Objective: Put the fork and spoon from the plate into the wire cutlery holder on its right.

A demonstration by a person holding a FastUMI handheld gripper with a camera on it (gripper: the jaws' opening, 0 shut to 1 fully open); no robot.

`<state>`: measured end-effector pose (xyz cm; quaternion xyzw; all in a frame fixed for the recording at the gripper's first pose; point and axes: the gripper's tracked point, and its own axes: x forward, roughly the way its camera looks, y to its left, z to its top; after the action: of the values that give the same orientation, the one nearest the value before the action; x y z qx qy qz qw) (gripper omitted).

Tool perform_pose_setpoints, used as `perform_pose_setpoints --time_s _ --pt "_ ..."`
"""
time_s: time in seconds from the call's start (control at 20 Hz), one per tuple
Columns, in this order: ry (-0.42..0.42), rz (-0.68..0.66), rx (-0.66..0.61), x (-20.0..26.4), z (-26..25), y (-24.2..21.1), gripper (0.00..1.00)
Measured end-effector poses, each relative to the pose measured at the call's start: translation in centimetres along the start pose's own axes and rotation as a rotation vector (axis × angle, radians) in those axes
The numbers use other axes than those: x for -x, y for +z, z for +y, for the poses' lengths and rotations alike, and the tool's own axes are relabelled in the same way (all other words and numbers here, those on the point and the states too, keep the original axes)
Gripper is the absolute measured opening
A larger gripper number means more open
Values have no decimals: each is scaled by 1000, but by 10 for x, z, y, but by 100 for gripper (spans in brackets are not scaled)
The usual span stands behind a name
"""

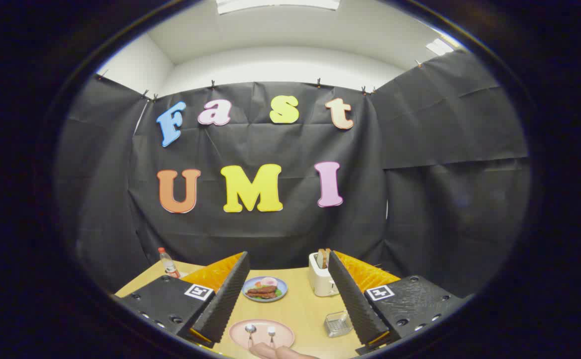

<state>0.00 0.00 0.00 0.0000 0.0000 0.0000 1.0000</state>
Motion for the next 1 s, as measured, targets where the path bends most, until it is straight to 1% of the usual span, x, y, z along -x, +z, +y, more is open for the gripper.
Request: perform_pose_setpoints --time_s 0.25,0.6,0.8,1.0 --pt "26 25 -3 0 6 7 95" --pt "35 49 53 -12 2 3 95" --pt "52 106 79 -24 6 -25 95" --pt "69 224 83 -36 11 -81 96"
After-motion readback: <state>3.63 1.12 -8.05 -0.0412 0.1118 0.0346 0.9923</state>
